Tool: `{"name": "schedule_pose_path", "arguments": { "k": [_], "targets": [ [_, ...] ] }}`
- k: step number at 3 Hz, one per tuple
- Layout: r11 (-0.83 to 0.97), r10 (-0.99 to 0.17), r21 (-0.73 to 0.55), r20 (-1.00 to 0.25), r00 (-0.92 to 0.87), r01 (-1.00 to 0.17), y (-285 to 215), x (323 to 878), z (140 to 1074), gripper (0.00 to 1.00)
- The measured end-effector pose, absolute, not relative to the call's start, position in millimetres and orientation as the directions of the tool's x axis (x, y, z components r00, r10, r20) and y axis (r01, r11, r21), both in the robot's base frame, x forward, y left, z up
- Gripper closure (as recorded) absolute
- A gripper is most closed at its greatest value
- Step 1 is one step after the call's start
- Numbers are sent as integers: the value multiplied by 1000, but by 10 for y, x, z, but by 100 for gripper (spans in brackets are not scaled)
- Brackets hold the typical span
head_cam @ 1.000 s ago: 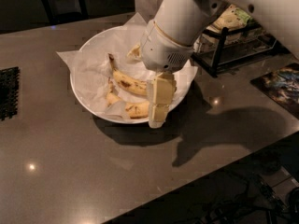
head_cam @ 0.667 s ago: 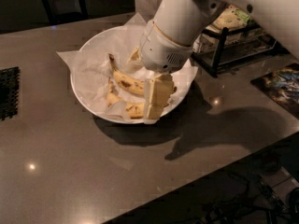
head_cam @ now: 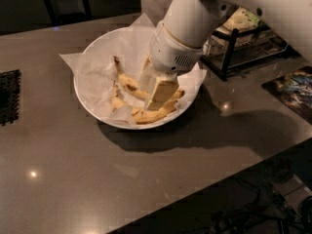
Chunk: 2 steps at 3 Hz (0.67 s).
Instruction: Pick banana from white bowl
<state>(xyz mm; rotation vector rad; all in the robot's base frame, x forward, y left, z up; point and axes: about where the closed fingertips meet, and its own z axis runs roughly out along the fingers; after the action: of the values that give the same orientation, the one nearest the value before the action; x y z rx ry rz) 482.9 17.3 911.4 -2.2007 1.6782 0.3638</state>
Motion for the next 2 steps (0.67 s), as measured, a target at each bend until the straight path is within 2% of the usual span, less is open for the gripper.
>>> {"name": "schedule_pose_path", "arguments": {
  "k": [1, 2],
  "targets": [
    [-123, -921, -121, -357, 159, -985, 64, 5028, 8985, 48],
    [-22, -945, -121, -321, 60, -992, -33, 5174, 8870, 41]
  ]
}}
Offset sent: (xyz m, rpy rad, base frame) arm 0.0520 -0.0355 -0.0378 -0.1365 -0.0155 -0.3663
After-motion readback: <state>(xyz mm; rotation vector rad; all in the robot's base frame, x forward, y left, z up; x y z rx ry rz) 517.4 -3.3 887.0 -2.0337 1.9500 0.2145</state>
